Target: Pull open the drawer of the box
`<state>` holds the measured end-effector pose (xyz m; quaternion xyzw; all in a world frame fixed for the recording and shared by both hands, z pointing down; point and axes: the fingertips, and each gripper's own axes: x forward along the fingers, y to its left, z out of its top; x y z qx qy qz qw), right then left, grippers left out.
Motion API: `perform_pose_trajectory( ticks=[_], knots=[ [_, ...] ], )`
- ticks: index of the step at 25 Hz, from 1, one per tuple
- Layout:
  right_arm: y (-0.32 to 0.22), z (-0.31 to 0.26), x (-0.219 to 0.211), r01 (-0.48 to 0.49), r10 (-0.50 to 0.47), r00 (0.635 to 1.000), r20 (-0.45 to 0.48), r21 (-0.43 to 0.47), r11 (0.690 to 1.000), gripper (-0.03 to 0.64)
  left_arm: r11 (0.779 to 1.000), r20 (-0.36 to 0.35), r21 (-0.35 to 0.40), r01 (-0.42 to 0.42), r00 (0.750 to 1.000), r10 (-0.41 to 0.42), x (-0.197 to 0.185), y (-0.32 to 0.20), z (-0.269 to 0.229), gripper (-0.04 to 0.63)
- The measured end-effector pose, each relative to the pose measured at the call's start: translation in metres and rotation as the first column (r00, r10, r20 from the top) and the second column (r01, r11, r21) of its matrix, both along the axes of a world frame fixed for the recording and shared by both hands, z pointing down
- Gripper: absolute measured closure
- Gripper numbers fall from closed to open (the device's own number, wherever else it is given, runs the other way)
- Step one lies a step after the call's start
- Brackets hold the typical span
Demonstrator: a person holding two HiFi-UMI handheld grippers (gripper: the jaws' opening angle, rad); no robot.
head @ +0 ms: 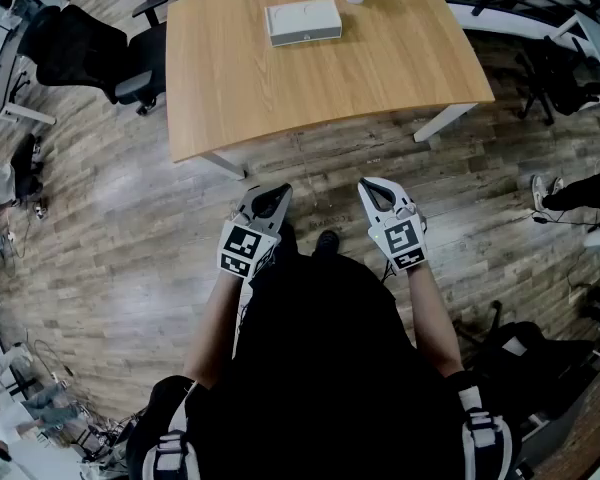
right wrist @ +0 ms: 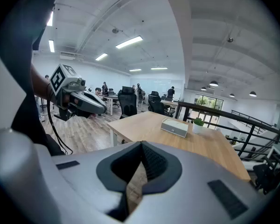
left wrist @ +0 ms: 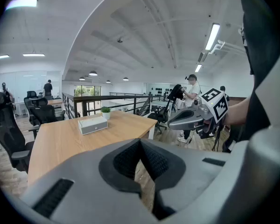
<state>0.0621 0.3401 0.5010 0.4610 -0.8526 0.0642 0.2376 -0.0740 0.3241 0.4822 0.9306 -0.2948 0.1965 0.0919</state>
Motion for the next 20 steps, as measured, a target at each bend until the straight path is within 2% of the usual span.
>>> perform_pose_trajectory(
  ticks=[11, 20],
  knots=[
    [-0.023, 0.004, -0.011, -0.009, 0.009, 1.000, -0.016, -0.014, 1.000, 0.592, 1.000, 0.010, -0.013, -0.017, 1.000, 0.017, -0.008, -0.021, 0.004, 0.574],
    [-0.062, 0.000, -0.024, -0.025, 0.025, 0.999, -0.034, -0.007, 1.000, 0.592, 1.000, 0.013, -0.008, -0.029, 0.999, 0.029, -0.022, -0.062, 0.000, 0.574]
  ],
)
